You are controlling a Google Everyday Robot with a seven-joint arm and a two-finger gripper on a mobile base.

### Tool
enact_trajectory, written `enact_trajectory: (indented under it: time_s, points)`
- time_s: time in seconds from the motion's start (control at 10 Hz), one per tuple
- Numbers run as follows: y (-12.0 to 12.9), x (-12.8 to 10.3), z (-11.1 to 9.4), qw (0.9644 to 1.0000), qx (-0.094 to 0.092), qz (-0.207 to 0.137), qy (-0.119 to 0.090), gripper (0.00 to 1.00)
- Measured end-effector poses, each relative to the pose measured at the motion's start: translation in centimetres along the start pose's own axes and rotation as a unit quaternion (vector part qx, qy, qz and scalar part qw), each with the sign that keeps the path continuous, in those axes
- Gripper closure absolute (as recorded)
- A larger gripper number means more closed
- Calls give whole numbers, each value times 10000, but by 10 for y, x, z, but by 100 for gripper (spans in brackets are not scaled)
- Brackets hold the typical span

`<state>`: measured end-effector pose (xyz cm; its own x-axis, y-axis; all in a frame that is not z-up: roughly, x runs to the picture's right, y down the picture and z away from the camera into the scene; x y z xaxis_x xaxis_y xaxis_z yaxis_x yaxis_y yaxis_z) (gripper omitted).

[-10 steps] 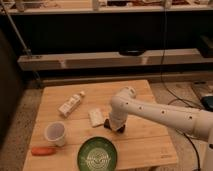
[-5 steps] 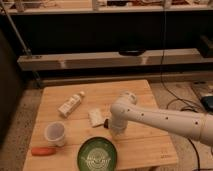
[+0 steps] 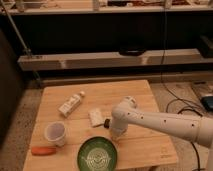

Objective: Push the eraser across the table

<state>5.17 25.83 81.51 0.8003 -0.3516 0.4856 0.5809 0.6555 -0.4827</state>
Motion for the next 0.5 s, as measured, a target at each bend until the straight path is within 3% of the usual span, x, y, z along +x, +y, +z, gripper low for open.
enact_trajectory:
  time_s: [0.4, 0.5]
  points:
    - [0, 0, -3, 10000, -6, -31, 29, 98]
    - [-4, 1, -7, 9998, 80, -57, 153, 98]
